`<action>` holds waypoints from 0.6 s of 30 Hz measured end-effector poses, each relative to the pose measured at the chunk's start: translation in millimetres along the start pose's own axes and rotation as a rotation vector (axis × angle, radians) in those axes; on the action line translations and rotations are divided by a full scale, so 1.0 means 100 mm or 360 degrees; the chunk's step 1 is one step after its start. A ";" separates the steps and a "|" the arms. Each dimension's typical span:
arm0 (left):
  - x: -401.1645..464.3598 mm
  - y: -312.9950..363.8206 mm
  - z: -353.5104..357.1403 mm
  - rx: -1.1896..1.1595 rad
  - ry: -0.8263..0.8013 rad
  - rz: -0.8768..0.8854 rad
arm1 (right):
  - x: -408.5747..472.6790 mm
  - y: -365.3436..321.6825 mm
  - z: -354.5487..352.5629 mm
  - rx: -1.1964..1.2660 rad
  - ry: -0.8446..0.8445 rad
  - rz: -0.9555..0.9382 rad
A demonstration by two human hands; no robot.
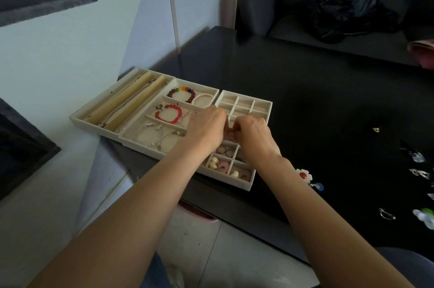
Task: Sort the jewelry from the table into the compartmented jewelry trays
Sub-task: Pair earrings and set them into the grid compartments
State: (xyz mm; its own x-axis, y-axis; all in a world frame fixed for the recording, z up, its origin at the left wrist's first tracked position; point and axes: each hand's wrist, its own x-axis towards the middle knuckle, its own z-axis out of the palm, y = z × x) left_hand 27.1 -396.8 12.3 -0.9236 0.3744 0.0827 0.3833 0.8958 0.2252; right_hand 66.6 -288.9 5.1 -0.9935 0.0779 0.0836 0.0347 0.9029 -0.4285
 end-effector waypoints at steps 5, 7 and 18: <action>-0.03 -0.03 -0.04 -0.0111 -0.0070 0.0072 | 0.01 0.12 -0.10 -0.0038 -0.0091 0.0018; -0.05 -0.04 -0.05 -0.0116 -0.0090 0.0098 | -0.02 0.14 -0.13 -0.0118 -0.0174 0.0031; -0.12 -0.18 -0.23 -0.0079 -0.0261 0.0270 | -0.19 0.00 -0.22 -0.0348 -0.0331 -0.0092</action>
State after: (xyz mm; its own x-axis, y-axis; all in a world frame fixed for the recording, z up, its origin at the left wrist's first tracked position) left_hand 30.8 -422.5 29.4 -0.8305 0.5560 -0.0344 0.5281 0.8054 0.2692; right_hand 88.1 -280.8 22.7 -0.9947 -0.0440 -0.0934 -0.0222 0.9747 -0.2225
